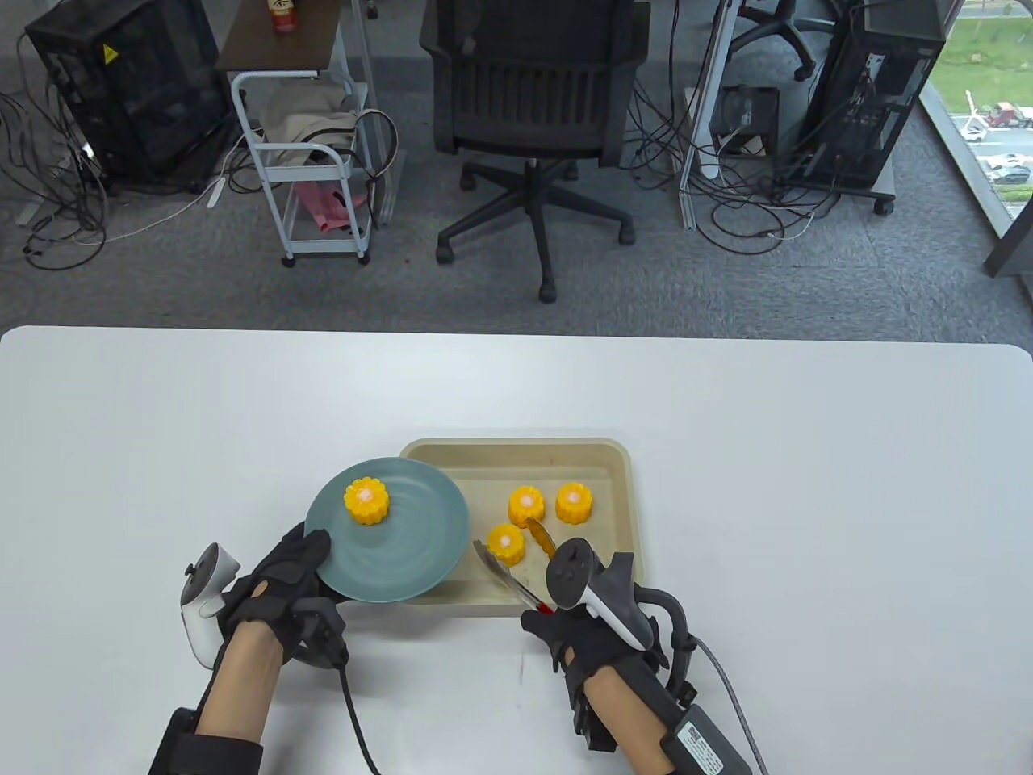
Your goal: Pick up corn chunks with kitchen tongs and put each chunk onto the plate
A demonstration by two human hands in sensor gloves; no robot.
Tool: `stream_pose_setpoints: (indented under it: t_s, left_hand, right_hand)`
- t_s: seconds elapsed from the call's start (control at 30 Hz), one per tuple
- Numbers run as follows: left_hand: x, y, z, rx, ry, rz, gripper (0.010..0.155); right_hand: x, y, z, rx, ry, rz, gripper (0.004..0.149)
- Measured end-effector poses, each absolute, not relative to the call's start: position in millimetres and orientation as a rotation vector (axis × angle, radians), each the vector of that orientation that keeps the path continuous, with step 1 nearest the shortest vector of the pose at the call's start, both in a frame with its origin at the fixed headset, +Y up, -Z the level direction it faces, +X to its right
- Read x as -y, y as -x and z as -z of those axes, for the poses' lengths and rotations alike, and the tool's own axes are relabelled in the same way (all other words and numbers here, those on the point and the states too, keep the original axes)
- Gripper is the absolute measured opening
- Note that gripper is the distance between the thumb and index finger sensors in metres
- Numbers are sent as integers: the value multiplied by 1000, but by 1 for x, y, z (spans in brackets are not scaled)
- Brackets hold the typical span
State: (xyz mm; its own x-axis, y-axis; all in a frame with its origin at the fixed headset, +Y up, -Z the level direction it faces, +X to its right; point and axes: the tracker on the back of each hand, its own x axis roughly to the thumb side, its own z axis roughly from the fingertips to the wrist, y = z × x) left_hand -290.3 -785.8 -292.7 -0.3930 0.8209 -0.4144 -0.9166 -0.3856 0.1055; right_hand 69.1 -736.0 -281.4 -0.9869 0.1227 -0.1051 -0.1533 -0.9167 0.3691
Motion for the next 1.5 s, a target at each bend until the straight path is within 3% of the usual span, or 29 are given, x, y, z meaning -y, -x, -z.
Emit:
stream_pose_setpoints:
  t_s: [0.33, 0.47, 0.63, 0.83, 1.03, 1.5]
  left_hand:
    - [785, 291, 292, -390, 336, -1966, 57]
    - [785, 292, 292, -383, 338, -1963, 57]
    - [785, 293, 292, -387, 323, -1955, 57]
    - [784, 292, 291, -380, 336, -1962, 57]
    - [784, 289, 291, -366, 344, -1971, 57]
    - [786, 288, 291, -364, 351, -1941, 57]
  right_hand:
    - [733, -67, 285, -522, 98, -2990, 77]
    - [730, -81, 286, -592, 92, -2835, 76]
    - [714, -99, 285, -555, 101, -2637, 76]
    - [687, -103, 282, -372, 73, -2553, 76]
    - [671, -74, 281, -289, -29, -2582, 76]
    - [682, -21, 285, -266, -146, -2743, 78]
